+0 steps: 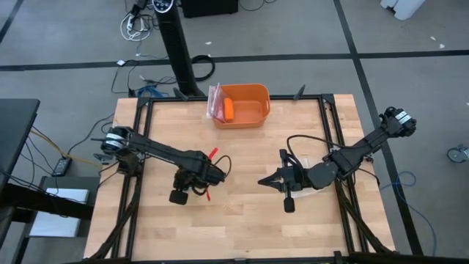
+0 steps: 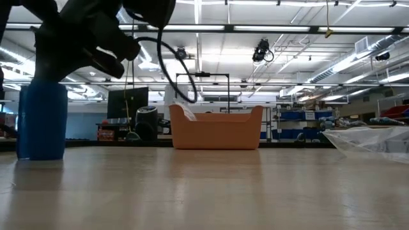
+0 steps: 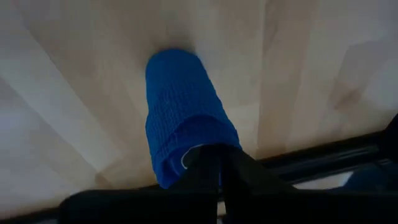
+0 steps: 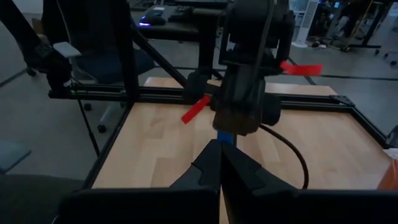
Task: Roll bandage
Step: Roll the blue bandage, then open the transparent zip bag
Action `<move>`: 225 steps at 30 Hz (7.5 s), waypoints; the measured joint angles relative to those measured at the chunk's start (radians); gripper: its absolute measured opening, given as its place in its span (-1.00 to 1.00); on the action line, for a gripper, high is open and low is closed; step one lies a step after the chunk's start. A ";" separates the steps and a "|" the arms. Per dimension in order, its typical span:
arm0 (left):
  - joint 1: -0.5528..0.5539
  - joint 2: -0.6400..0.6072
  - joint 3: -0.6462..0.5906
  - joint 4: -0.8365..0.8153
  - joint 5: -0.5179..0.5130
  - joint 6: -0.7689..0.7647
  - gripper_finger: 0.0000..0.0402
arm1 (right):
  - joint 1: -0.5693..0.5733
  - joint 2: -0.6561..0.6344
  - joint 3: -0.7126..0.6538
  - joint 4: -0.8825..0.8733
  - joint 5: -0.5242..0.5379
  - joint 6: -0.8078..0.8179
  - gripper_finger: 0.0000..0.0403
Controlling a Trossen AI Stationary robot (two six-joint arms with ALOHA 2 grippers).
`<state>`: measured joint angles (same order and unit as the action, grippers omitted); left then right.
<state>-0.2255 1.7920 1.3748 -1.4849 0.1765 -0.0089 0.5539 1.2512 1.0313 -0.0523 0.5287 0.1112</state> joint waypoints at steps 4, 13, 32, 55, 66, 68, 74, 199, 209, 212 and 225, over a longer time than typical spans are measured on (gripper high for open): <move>0.000 0.000 0.032 0.019 -0.047 -0.006 -0.95 | 0.000 0.000 0.000 -0.004 0.000 0.000 -0.97; 0.000 0.000 0.066 0.005 -0.059 -0.047 -0.73 | 0.000 0.000 0.000 -0.002 0.000 0.002 -0.96; 0.000 0.000 0.066 0.012 -0.127 -0.064 -0.96 | 0.000 0.001 -0.001 -0.002 0.000 0.003 -0.96; -0.018 0.000 0.065 -0.026 -0.206 -0.165 -0.76 | 0.001 0.001 -0.001 -0.001 -0.007 0.003 -0.95; -0.019 0.000 0.065 -0.063 -0.228 -0.203 -0.76 | 0.001 0.001 -0.001 0.004 -0.007 0.002 -0.94; -0.018 0.000 0.065 -0.072 -0.231 -0.205 -0.76 | 0.001 0.001 -0.001 0.005 -0.007 0.002 -0.93; -0.019 0.000 0.068 -0.087 -0.231 -0.212 -0.76 | 0.001 0.001 -0.001 0.005 -0.007 0.002 -0.92; -0.118 -0.157 -0.406 1.590 -0.181 0.200 -0.97 | 0.227 0.398 -0.130 -0.967 -0.177 0.627 -0.84; -0.118 -0.157 -0.406 1.581 -0.181 0.187 -0.97 | 0.203 0.398 -0.186 -0.971 -0.175 0.626 -0.35; -0.118 -0.157 -0.406 1.582 -0.181 0.187 -0.97 | 0.191 0.398 -0.209 -0.968 -0.179 0.626 -0.36; -0.118 -0.157 -0.405 1.588 -0.181 0.187 -0.97 | 0.182 0.399 -0.182 -0.951 -0.173 0.598 -0.98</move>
<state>-0.3434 1.6352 0.9695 0.1033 -0.0050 0.1780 0.7358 1.6501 0.8490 -1.0031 0.3556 0.7094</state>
